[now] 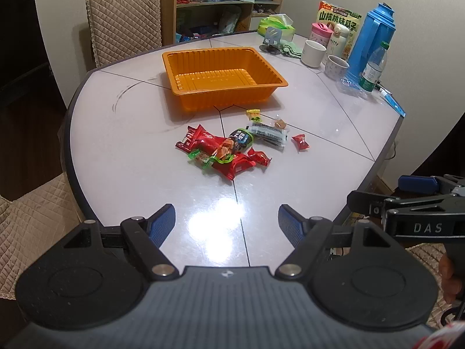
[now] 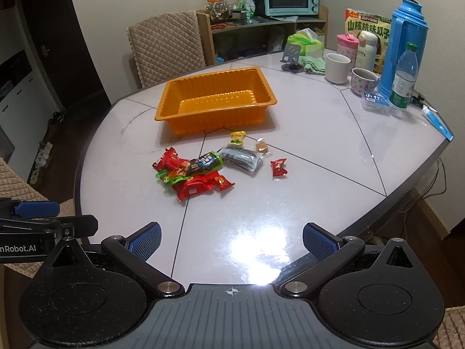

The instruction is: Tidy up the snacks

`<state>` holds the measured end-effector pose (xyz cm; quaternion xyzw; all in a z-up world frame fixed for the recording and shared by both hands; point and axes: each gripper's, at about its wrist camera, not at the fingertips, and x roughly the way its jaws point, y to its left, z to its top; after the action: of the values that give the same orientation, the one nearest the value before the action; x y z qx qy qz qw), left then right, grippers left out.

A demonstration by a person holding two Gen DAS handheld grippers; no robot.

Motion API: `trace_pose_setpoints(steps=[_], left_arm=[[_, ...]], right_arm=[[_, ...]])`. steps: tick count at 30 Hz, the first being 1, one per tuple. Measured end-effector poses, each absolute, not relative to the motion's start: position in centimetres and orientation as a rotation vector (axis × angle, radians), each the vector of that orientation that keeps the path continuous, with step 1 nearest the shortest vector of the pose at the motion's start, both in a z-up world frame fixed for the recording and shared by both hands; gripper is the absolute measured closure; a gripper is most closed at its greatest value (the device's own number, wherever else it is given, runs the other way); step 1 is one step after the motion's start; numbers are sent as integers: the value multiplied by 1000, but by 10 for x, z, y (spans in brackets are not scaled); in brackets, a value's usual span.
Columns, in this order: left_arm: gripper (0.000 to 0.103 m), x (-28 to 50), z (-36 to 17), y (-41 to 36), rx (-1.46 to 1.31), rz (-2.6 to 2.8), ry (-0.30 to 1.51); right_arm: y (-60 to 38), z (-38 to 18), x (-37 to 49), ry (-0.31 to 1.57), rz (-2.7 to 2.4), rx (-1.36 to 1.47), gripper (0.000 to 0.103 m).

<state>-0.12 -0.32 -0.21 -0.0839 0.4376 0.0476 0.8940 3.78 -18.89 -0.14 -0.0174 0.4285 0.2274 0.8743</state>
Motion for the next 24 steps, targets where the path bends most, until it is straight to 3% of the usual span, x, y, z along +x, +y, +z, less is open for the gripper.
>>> trace_pose_setpoints(steps=[24], left_arm=[[27,-1,-1,-2,-175,98,909]], right_arm=[[-186,1,38,888,478,-35,0]])
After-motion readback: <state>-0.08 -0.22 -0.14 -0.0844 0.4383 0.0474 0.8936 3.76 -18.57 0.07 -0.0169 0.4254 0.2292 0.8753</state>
